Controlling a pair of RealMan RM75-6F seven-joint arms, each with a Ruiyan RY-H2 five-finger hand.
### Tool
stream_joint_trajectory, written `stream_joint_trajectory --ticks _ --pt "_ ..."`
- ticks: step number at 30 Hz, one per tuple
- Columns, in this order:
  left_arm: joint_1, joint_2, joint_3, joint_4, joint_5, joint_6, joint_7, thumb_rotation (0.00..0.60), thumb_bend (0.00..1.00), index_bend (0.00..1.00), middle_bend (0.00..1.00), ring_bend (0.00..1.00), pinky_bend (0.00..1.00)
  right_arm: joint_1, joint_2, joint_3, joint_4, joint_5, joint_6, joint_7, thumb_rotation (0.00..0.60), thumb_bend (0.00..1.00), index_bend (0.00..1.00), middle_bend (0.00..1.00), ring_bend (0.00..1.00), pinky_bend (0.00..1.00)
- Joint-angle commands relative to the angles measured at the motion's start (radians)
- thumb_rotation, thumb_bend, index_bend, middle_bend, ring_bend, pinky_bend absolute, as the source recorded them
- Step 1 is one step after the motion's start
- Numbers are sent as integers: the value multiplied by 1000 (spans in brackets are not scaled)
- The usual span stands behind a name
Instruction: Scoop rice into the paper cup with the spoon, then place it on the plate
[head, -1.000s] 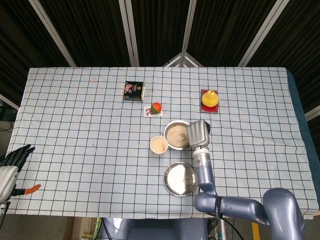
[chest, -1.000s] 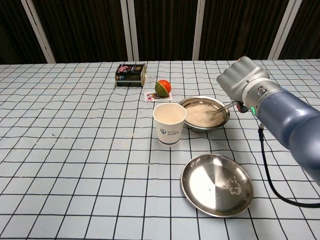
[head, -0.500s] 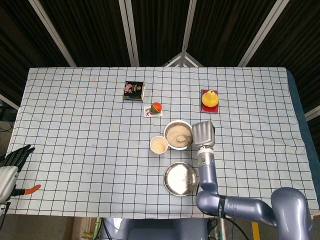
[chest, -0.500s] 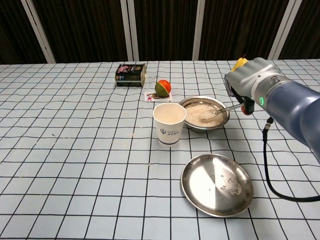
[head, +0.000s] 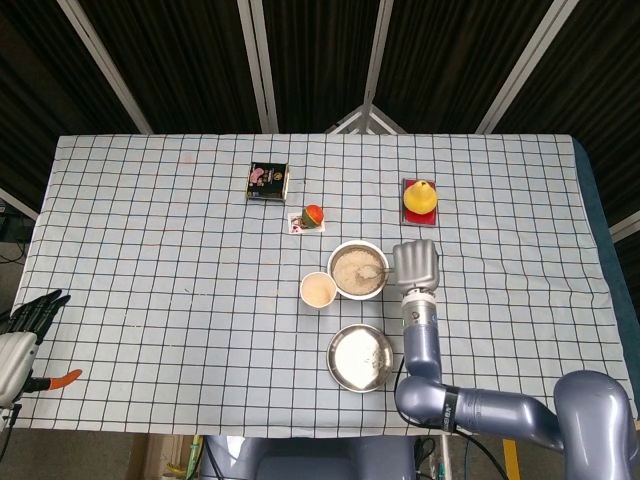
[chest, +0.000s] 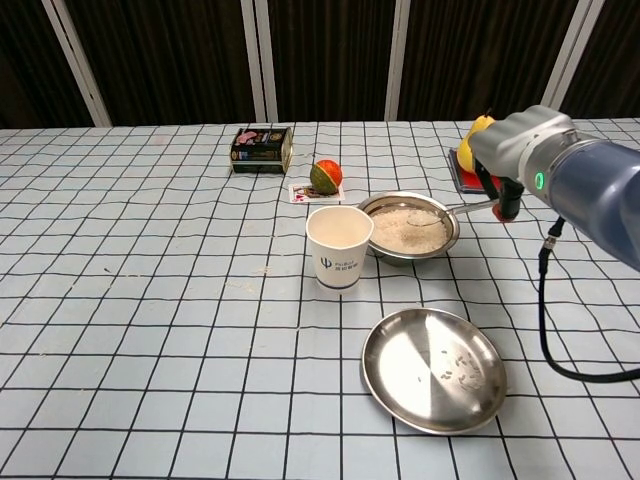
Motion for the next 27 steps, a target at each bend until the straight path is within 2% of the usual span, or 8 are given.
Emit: stream_joint_trajectory --ticks 1,11,27 --pt "0 0 0 0 0 0 0 600 0 0 0 0 0 3 6 1 -12 5 3 11 600 604 655 965 1000 1000" --pt "0 1 1 -1 0 -2 -1 600 0 0 0 0 0 23 23 -1 -52 29 33 19 600 604 656 965 1000 1000" --pt "2 3 3 3 9 4 -12 600 0 0 0 0 0 67 52 6 -185 61 144 -20 600 604 663 965 1000 1000"
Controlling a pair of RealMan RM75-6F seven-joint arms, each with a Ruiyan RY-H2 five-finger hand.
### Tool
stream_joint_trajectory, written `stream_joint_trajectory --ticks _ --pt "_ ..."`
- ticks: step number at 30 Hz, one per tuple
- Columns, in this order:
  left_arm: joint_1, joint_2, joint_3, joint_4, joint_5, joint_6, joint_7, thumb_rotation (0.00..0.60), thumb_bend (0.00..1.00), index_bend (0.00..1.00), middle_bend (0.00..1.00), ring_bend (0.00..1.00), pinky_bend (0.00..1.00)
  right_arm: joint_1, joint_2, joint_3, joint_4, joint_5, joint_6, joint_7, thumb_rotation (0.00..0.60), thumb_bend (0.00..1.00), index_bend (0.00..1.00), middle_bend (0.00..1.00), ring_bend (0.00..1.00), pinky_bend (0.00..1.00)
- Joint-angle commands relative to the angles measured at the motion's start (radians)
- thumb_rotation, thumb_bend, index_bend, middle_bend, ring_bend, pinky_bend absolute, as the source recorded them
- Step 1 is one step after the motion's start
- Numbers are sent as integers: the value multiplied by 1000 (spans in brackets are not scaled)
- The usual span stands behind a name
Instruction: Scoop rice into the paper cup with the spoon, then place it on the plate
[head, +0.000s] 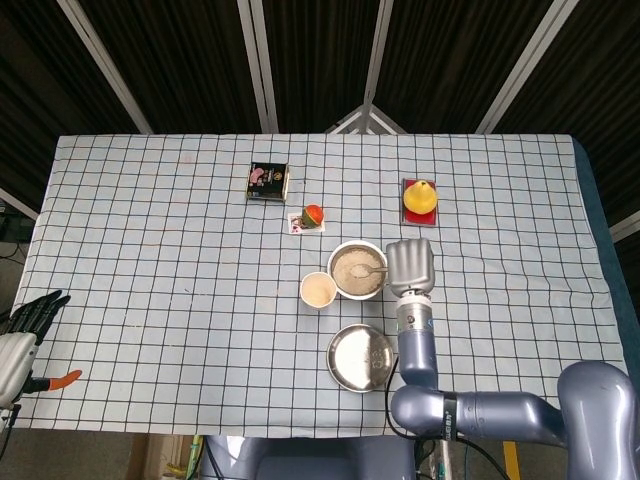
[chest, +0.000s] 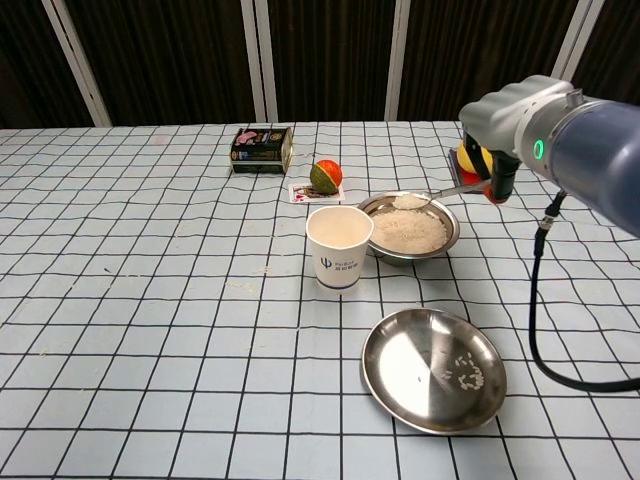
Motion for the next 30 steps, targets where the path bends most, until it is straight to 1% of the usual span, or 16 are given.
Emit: stream_joint_trajectory --ticks 1,8,14,21,30 --pt "0 0 0 0 1 0 -1 600 0 0 0 0 0 8 1 1 -21 5 19 -6 600 604 663 965 1000 1000" --pt "0 2 1 -3 0 -2 -2 600 0 0 0 0 0 32 -13 1 -63 17 81 -26 600 604 663 965 1000 1000" --pt "-1 6 2 -1 3 -3 -17 600 0 0 0 0 0 56 -39 -1 -74 26 122 -50 600 604 663 965 1000 1000" --pt "-3 11 7 2 19 -1 -35 600 0 0 0 0 0 89 -85 -1 -59 37 153 -78 600 604 663 964 1000 1000" --pt "-2 16 11 7 40 9 -65 600 0 0 0 0 0 123 -151 -4 -6 38 168 -97 600 604 663 965 1000 1000"
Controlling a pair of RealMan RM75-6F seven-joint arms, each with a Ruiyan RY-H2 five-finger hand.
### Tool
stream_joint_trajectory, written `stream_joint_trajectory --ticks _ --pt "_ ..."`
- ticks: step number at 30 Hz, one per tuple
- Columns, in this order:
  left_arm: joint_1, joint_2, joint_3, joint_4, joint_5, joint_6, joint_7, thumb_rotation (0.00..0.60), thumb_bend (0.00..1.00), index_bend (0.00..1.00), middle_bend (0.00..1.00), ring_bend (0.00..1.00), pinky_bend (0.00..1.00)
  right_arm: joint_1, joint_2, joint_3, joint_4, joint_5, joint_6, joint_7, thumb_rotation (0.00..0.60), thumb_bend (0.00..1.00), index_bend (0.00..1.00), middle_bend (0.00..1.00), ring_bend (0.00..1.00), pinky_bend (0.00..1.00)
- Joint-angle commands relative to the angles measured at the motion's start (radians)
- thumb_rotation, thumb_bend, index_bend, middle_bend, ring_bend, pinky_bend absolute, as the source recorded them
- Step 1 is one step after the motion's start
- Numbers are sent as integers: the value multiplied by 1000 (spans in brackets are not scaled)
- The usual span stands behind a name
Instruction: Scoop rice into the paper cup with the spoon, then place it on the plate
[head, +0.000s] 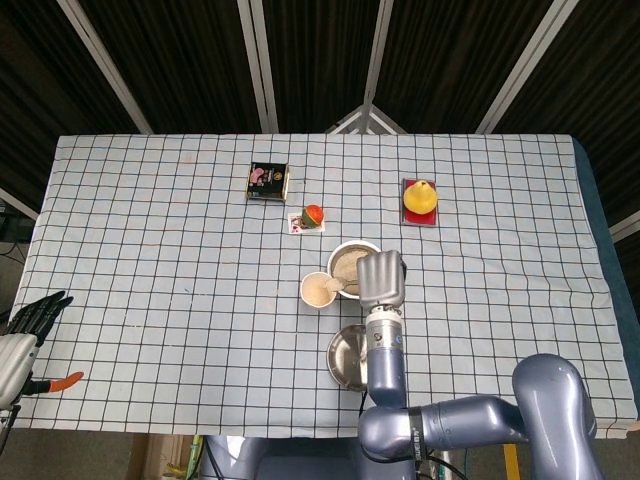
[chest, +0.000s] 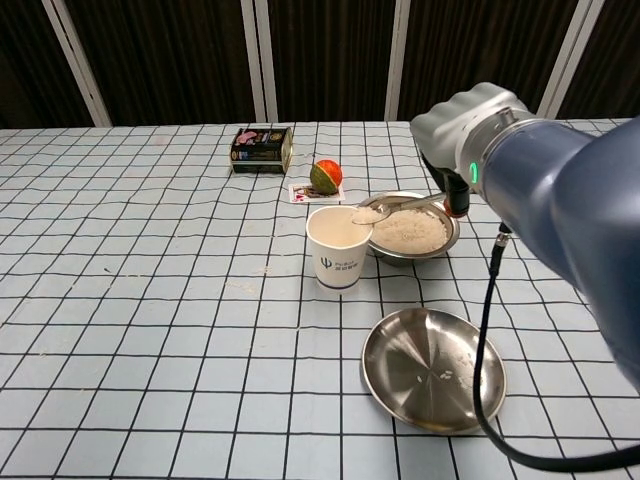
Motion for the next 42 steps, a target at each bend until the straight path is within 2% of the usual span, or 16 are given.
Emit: stream_joint_trajectory --ticks 1,11,25,39,42 --pt "0 3 1 1 3 1 -10 600 0 0 0 0 0 10 -17 -2 17 -1 2 -7 600 604 663 965 1000 1000" --pt "-1 6 3 3 10 5 -29 600 0 0 0 0 0 17 -50 -22 57 -20 -5 -13 600 603 663 965 1000 1000" --pt "-1 6 3 1 10 8 -31 600 0 0 0 0 0 12 -67 -94 87 -159 -3 8 600 604 663 965 1000 1000" --pt "0 7 9 -1 15 9 -29 600 0 0 0 0 0 -23 -102 -222 159 -363 -14 40 600 603 663 965 1000 1000" --pt "1 8 7 -2 14 11 -35 600 0 0 0 0 0 -39 -109 -234 178 -389 -24 54 600 604 663 965 1000 1000"
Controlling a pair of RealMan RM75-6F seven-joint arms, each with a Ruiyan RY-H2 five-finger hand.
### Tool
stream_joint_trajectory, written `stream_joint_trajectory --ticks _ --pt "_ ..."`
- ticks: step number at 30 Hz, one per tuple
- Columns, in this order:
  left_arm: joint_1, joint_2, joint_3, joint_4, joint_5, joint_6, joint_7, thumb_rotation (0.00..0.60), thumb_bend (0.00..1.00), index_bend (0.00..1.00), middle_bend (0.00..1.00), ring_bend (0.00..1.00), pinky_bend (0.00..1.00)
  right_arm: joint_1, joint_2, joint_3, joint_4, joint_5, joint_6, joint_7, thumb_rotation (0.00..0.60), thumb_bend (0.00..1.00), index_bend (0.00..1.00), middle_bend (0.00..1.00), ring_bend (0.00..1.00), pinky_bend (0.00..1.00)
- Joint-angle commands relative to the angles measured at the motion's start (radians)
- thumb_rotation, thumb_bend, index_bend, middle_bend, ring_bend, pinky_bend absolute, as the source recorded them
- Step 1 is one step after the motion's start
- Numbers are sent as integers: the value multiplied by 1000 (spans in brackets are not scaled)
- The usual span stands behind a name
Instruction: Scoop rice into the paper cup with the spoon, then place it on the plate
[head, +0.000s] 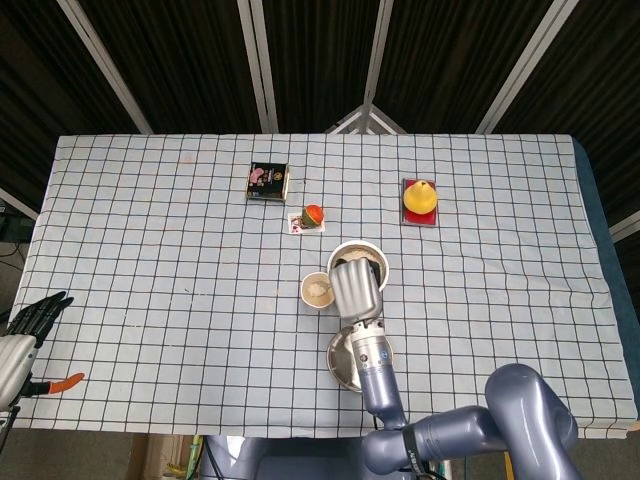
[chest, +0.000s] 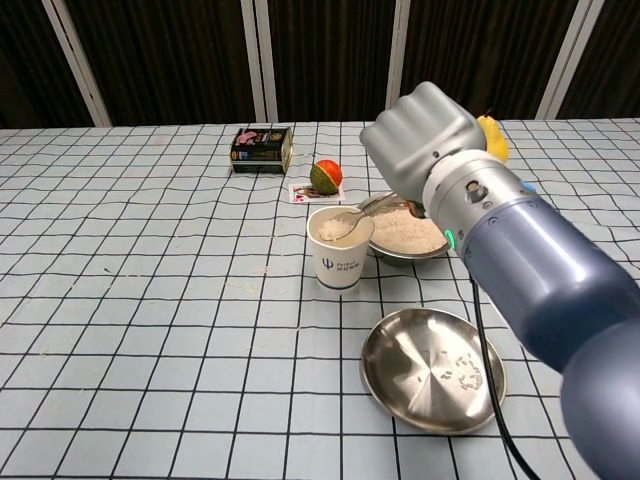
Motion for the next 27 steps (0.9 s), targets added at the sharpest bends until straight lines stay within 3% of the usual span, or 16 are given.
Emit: stream_joint_trajectory --ticks 1,7,15,22,27 --pt "0 1 0 0 0 0 -3 600 0 0 0 0 0 -16 -8 -22 25 -34 -13 13 600 604 663 965 1000 1000" --pt "-1 1 2 -1 3 -1 -3 600 0 0 0 0 0 -36 -7 -76 87 -142 -32 21 600 604 662 964 1000 1000" --pt "-1 3 2 -3 0 -3 -3 600 0 0 0 0 0 -57 -7 -73 120 -218 -48 11 600 604 663 965 1000 1000" --pt "-2 8 3 -8 -1 -6 -15 600 0 0 0 0 0 -77 12 -114 174 -331 -66 18 600 604 663 965 1000 1000" --pt "-1 9 6 -8 4 -3 -16 600 0 0 0 0 0 -99 16 -141 250 -428 -73 90 600 604 663 965 1000 1000"
